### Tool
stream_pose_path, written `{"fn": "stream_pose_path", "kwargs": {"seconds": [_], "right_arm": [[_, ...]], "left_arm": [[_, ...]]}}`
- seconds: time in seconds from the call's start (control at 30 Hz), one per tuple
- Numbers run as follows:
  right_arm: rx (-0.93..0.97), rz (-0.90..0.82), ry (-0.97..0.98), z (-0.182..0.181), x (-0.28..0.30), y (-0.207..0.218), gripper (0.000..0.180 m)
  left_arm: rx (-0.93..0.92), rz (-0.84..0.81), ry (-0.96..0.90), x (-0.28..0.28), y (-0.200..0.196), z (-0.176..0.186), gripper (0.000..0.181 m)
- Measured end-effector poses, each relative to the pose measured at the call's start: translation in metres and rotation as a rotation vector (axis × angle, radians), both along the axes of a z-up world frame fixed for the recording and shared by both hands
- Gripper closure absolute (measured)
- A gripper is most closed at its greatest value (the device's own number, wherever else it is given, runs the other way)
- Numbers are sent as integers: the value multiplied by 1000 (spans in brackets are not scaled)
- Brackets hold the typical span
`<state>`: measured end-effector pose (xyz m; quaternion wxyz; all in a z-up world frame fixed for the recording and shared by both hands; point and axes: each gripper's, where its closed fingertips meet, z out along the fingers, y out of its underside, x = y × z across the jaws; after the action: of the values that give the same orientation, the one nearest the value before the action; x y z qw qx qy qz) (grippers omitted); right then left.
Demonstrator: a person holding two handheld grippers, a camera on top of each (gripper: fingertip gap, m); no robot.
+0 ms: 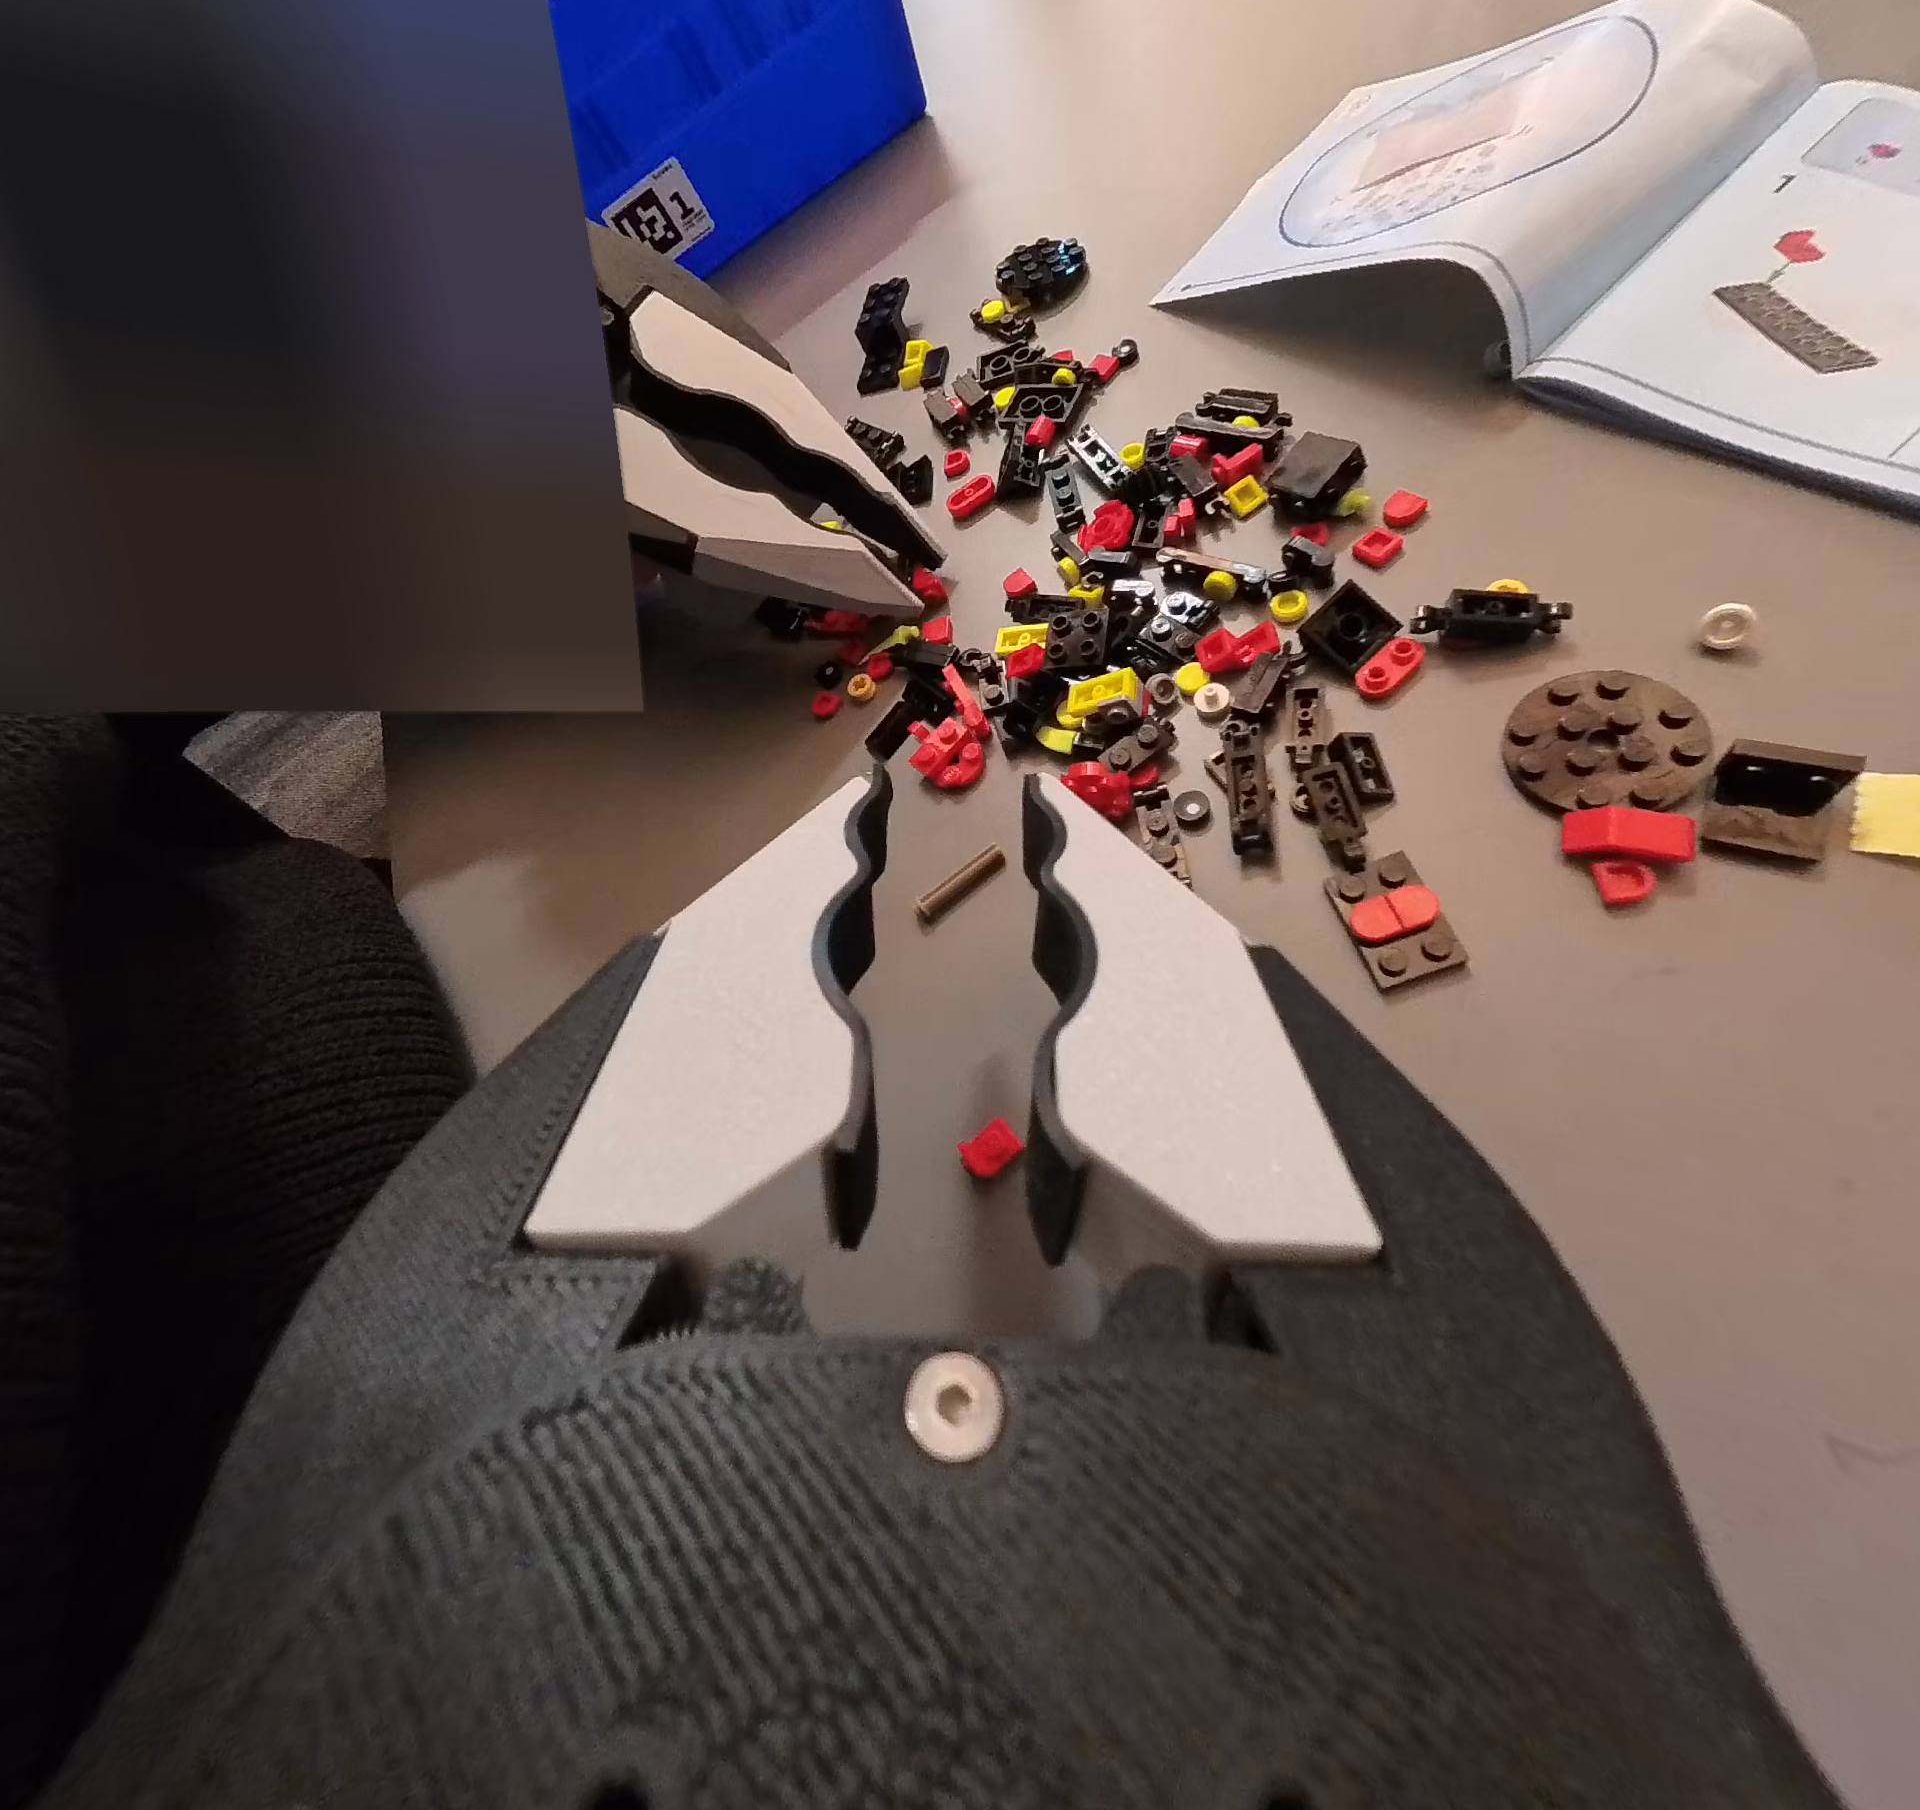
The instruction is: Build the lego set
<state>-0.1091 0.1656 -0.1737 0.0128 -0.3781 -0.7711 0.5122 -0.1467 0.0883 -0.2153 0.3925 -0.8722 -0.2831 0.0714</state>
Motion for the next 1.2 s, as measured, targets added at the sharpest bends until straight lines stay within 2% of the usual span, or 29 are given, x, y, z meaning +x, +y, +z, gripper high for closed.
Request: {"fn": "stream_pose_path", "kwargs": {"seconds": [0.33,0.67,1.2], "right_arm": [[-4,-5,6,2,-1,1,156],[-15,-2,11,4,-1,0,156],[-29,18,24,7,2,-4,155]], "left_arm": [[37,25,23,-5,-5,8,173],[239,39,-93,1,5,29,173],[301,-70,-152,27,28,36,173]]}}
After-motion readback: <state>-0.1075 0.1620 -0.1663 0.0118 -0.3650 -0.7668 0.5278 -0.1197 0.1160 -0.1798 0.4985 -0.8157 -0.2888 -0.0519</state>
